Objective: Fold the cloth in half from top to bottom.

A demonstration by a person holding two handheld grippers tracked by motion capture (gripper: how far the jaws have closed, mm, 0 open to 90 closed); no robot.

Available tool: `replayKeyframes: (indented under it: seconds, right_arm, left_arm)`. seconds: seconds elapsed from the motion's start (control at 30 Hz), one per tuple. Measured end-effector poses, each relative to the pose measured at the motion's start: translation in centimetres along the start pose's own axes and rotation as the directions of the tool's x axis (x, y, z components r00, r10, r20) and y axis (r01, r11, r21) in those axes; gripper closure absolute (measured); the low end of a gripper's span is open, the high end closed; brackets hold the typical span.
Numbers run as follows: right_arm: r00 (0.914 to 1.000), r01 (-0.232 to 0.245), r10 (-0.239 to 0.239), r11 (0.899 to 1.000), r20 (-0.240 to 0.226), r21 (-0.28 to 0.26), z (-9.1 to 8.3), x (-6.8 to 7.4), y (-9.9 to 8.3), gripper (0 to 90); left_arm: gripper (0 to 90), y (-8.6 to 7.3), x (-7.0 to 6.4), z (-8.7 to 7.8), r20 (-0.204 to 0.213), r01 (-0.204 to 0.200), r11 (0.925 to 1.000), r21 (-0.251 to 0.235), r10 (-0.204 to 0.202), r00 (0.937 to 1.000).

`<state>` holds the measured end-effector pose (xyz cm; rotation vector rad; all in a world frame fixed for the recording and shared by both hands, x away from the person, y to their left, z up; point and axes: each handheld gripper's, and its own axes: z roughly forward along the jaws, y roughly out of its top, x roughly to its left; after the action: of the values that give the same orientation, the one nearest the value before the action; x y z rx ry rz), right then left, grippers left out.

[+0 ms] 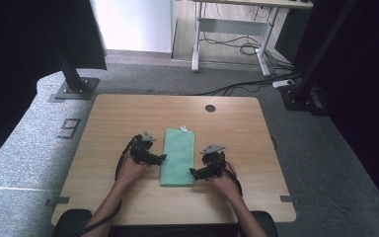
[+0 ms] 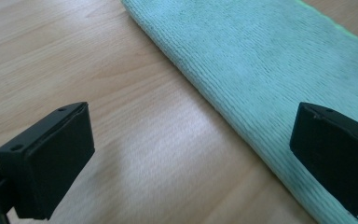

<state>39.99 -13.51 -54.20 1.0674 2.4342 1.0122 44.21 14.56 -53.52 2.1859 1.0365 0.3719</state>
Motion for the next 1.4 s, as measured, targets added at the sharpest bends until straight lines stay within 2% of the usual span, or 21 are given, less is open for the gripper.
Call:
replayKeyframes:
  seconds: [0.1,0.2,0.3,0.47,0.57,0.63,0.73,0.8,0.87,1.07,1.17,1.27,1.4]
  right_arm:
    - [0.9998,0.018,-0.019,1.0,0.007,0.018,0.6,0.3,0.1,0.0]
    - [0.9996,0.027,-0.027,0.999,0.012,0.035,1.0,0.4,0.0,0.0]
    - [0.9997,0.02,-0.02,0.999,0.012,0.036,0.9,0.6,-0.2,0.0]
    - [0.9994,0.035,-0.035,0.999,-0.007,0.04,0.3,1.5,-0.6,2.5]
    - [0.9987,0.05,-0.049,0.998,-0.014,0.046,-0.2,2.2,-1.1,2.6]
    - [0.9987,0.045,-0.044,0.998,-0.025,0.052,-0.5,2.7,-1.4,2.8]
    - [0.9987,0.034,-0.032,0.998,-0.038,0.058,-0.9,3.2,-1.8,3.5]
    - [0.9981,0.044,-0.041,0.997,-0.045,0.062,-1.1,3.4,-1.8,6.6]
    - [0.9979,0.057,-0.055,0.997,-0.033,0.057,-1.4,3.3,-1.4,7.2]
    - [0.9999,-0.007,0.007,1.0,-0.01,0.004,-1.2,1.3,0.8,10.2]
    - [0.9992,-0.039,0.039,0.999,0.008,0.001,-0.4,-0.2,2.1,9.7]
    - [0.9983,-0.056,0.056,0.998,-0.014,-0.008,0.7,-1.6,3.3,7.2]
    - [0.9982,-0.059,0.059,0.998,0.006,0.001,2.1,-3.0,4.6,14.0]
  left_arm:
    - [0.0,-0.1,-0.3,0.5,0.004,-0.014,0.9997,0.018,0.014,0.9999]
    - [0.0,-0.4,-0.6,0.8,-0.018,-0.045,0.9976,0.051,0.046,0.9988]
    - [0.1,-0.6,-0.7,0.9,-0.018,-0.04,0.9976,0.055,0.041,0.999]
    - [0.3,-0.9,-1.3,0.3,-0.009,-0.072,0.9944,0.077,0.073,0.9973]
    - [0.4,-1.6,-1.7,-0.2,0.006,-0.067,0.995,0.075,0.066,0.9978]
    - [0.4,-2.2,-1.9,-0.4,0.023,-0.046,0.9969,0.064,0.045,0.9987]
    - [0.4,-2.7,-2.4,-0.9,0.024,-0.051,0.9968,0.061,0.049,0.9985]
    - [1.3,-2.8,-2.7,-1.1,0.026,-0.056,0.9962,0.067,0.055,0.9982]
    - [2.0,-2.9,-2.9,-1.2,0.026,-0.056,0.9962,0.066,0.055,0.9982]
    - [2.0,-3.1,-3.1,-1.3,0.026,-0.058,0.9964,0.062,0.056,0.9981]
    - [2.0,-3.1,-3.0,-1.3,0.027,-0.057,0.9966,0.058,0.056,0.9981]
    - [1.9,-3.1,-3.0,-1.3,0.028,-0.057,0.9968,0.057,0.055,0.9981]
    - [1.9,-3.2,-3.0,-1.3,0.029,-0.057,0.9969,0.054,0.056,0.998]
